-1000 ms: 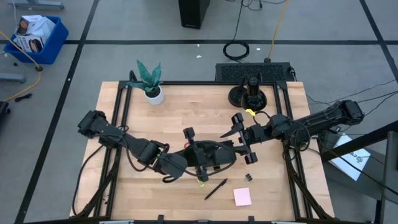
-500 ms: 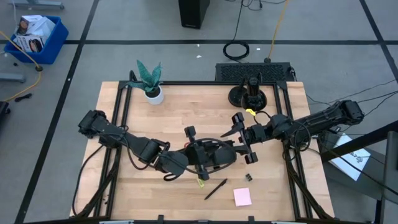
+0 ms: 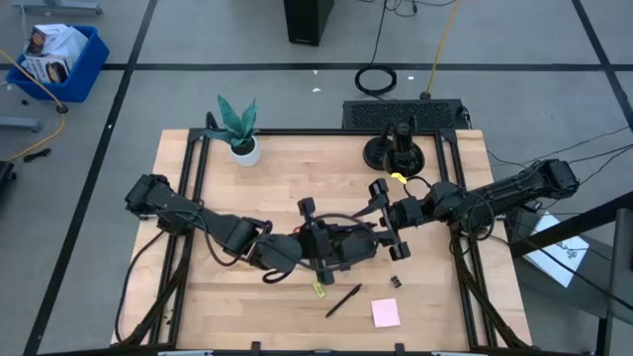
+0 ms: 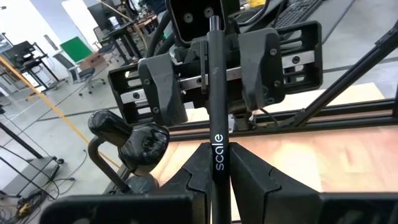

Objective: Pick and place office supplies into organizer
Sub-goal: Put the left black pen into the black desk organizer

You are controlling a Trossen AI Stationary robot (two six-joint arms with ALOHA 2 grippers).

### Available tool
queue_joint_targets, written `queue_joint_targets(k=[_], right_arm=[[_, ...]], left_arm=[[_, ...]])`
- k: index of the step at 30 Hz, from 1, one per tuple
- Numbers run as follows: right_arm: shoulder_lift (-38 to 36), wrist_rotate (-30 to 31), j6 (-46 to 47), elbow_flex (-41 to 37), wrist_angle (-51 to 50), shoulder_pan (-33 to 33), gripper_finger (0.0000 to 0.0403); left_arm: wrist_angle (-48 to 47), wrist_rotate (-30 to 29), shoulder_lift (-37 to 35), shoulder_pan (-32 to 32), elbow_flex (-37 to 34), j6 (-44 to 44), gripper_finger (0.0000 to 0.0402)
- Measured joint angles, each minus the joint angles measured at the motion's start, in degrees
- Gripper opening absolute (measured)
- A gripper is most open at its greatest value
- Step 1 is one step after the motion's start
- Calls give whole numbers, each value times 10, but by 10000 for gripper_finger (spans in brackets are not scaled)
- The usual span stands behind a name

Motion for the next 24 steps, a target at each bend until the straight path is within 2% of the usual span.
queue_joint_targets(k=[24], right_arm=[[0, 3, 1, 0, 4, 0, 199]], left_arm=[[30, 8, 0, 2, 0, 29, 47]])
